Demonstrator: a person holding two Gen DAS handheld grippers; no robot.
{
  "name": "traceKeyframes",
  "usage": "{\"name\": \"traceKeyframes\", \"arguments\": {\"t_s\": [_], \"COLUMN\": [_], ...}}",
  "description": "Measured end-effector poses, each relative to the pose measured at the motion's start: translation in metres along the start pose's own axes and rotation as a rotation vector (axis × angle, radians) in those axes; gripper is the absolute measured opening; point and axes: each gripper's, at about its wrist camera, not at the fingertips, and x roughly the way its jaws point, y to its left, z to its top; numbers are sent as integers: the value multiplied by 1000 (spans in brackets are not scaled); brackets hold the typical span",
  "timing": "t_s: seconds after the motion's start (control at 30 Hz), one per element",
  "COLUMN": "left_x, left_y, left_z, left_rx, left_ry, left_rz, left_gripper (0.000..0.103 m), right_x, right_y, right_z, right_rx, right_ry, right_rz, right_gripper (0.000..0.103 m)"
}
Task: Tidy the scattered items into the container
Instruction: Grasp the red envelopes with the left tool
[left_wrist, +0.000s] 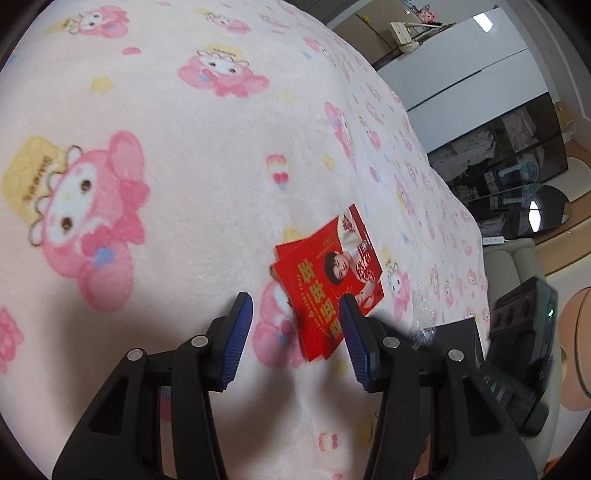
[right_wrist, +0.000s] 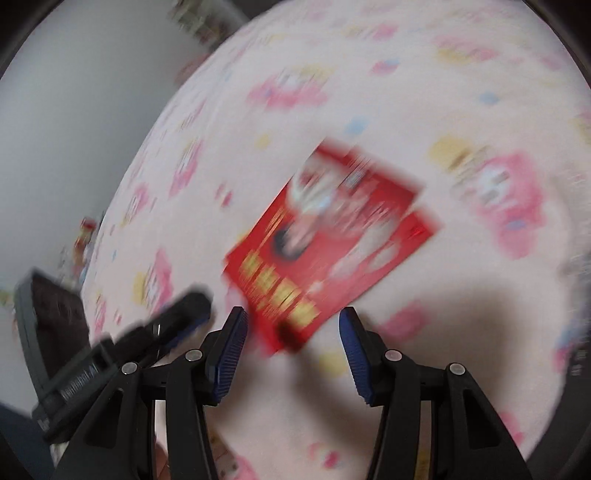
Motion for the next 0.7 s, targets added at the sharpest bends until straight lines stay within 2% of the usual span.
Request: {"name": "traceKeyframes", "arguments": {"t_s": [0.07,0.1,0.2,0.23,0.27,0.3,0.37,0.4,0.5,0.57,0.63,0.7], "left_x": [10,18,35,40,43,45,46,45,39,33,24,20], "left_y": [-2,-3,-2,0,2,4,9,11,14,10,4,-2], "left_z": [1,3,7,9,11,12,15,15,15,15,16,17], "left_rx": [1,-7,-32,-44,-57,-67,-93,-99,-101,-73,-30,13], "left_ry": [21,34,57,61,68,77,92,89,77,62,45,52], "left_rz": [-8,-15,-24,-27,-37,-54,-79,-78,-74,-30,12,27], "left_gripper": [49,49,49,49,43,32,21,19,17,17,17,29], "right_x": [-15,-18,-12,-8,-3,4,13,19,33,35,35,34], "right_y": [-13,-21,-41,-46,-46,-49,-48,-48,-46,-40,-26,-12], "right_z": [14,25,45,49,50,51,53,52,52,46,34,21], "right_rx": [32,47,105,123,134,142,140,132,105,97,61,6], "right_ry": [-102,-146,-177,-169,-160,-143,-134,-130,-92,-82,-25,33], "right_rz": [-70,-145,-255,-251,-240,-223,-217,-220,-207,-155,-93,-52], "right_gripper": [48,48,48,48,48,48,48,48,48,48,48,48]}}
